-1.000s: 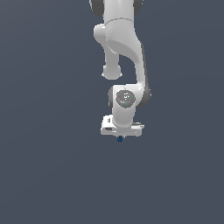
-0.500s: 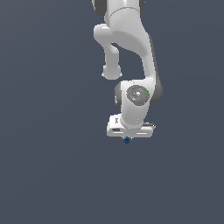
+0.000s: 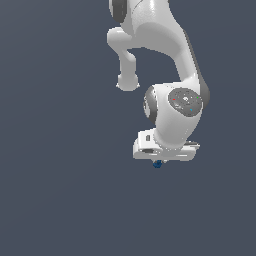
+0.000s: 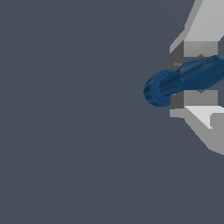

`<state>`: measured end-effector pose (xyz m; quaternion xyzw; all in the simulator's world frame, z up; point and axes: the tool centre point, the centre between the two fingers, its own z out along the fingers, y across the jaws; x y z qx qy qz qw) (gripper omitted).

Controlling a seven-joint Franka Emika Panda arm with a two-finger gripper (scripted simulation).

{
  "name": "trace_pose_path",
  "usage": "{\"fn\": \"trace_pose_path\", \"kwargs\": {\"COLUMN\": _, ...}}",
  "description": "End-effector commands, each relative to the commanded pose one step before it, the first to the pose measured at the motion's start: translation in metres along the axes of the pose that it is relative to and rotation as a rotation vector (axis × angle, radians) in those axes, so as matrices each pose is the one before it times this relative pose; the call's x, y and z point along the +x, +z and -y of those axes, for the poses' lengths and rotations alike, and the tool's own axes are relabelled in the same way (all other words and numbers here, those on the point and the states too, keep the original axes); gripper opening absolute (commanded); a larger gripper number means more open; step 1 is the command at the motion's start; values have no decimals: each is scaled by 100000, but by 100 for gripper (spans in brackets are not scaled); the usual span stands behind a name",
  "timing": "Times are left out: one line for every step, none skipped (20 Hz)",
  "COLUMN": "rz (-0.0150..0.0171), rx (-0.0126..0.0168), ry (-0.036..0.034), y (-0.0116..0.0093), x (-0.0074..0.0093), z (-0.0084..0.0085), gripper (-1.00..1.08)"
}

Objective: Pick up the object and move it to a goal position.

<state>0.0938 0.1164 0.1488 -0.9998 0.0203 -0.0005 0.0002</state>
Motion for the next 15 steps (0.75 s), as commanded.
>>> {"fn": "trace_pose_path", "kwargs": {"rz": 96, "rx": -42, "ry": 77, "y": -986, "x": 707, "z": 715, "gripper": -100}}
{"fn": "trace_pose_path", "kwargs": {"rz": 0, "rx": 0, "ry": 0, "y": -306, "x": 230, "z": 232, "gripper": -100}}
{"fn": "trace_pose_path", "kwargs": {"rz": 0, "rx": 0, "ry": 0, "y": -275, "x": 209, "z": 208, "gripper": -100}}
{"fn": "trace_pose_path", "kwargs": {"rz": 0, "rx": 0, "ry": 0, "y": -246, "x": 189, "z": 186, "gripper": -100}}
{"fn": "trace_pose_path", "kwargs": {"rz": 0, "rx": 0, "ry": 0, "y": -218, "x": 169, "z": 166, "gripper": -100}}
{"fn": "trace_pose_path", "kwargs": {"rz": 0, "rx": 0, "ry": 0, "y": -191, "x": 151, "z": 145, "gripper": -100}}
{"fn": "trace_pose_path", "kwargs": {"rz": 0, "rx": 0, "ry": 0, "y": -165, "x": 133, "z": 126, "gripper": -100}}
{"fn": "trace_pose_path", "kwargs": {"rz": 0, "rx": 0, "ry": 0, "y": -140, "x": 116, "z": 107, "gripper": -100}}
{"fn": "trace_pose_path", "kwargs": {"rz": 0, "rx": 0, "ry": 0, "y": -116, "x": 100, "z": 90, "gripper": -100}}
{"fn": "trace_pose_path", "kwargs": {"rz": 0, "rx": 0, "ry": 0, "y": -94, "x": 84, "z": 73, "gripper": -100}}
{"fn": "trace_pose_path", "kwargs": {"rz": 0, "rx": 0, "ry": 0, "y": -72, "x": 68, "z": 57, "gripper": -100}}
{"fn": "trace_pose_path", "kwargs": {"rz": 0, "rx": 0, "ry": 0, "y": -53, "x": 53, "z": 42, "gripper": -100}}
{"fn": "trace_pose_path", "kwargs": {"rz": 0, "rx": 0, "ry": 0, "y": -35, "x": 38, "z": 28, "gripper": -100}}
{"fn": "trace_pose_path", "kwargs": {"rz": 0, "rx": 0, "ry": 0, "y": -20, "x": 23, "z": 16, "gripper": -100}}
{"fn": "trace_pose_path", "kwargs": {"rz": 0, "rx": 0, "ry": 0, "y": -6, "x": 7, "z": 5, "gripper": -100}}
